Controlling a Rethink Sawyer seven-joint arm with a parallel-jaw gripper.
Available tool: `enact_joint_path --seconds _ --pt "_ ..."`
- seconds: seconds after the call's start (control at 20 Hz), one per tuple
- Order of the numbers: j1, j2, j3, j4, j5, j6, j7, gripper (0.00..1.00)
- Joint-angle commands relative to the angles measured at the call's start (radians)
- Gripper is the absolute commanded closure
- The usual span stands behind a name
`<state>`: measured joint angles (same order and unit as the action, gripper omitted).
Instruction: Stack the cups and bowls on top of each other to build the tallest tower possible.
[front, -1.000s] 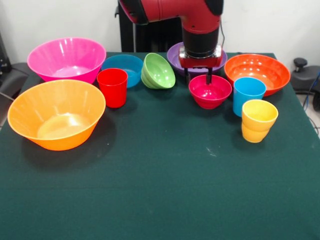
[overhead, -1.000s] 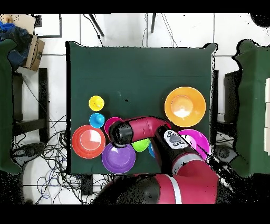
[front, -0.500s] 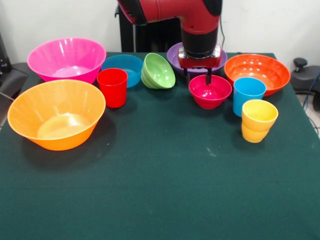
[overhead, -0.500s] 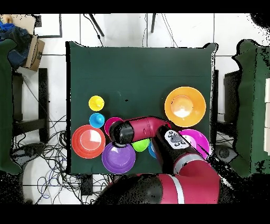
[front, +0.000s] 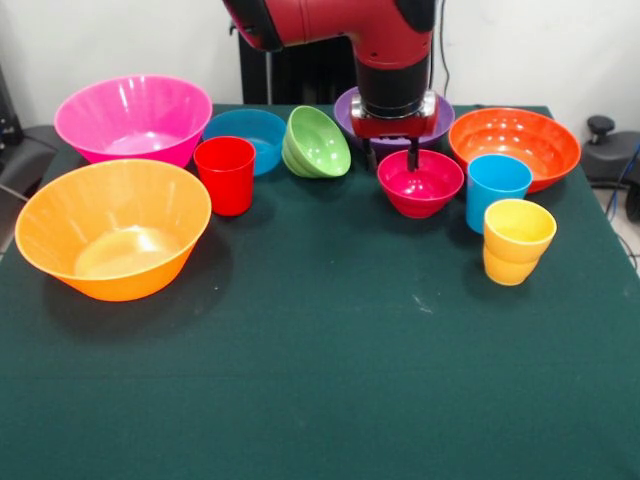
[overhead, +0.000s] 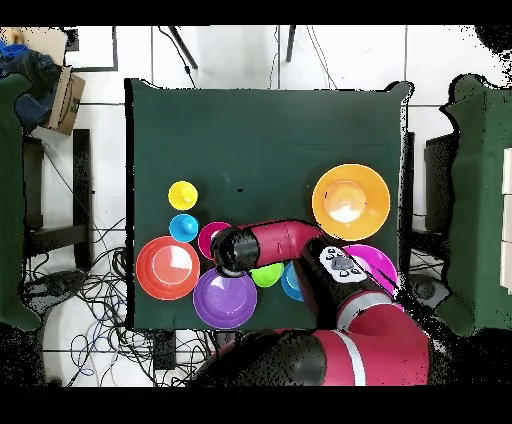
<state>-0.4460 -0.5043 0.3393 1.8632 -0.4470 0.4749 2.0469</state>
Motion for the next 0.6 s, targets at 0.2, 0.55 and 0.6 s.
enact_joint_path --seconds 0.2,0.55,0.6 --pt "0.011 0.046 0.055 -0.083 -0.068 -0.035 -0.068 0.0" --pt "0.033 0.064 0.035 -0.112 -0.087 -0.035 -0.061 0.0" --pt "0.039 0.067 0.03 -0.119 -0.092 -0.035 -0.06 0.0"
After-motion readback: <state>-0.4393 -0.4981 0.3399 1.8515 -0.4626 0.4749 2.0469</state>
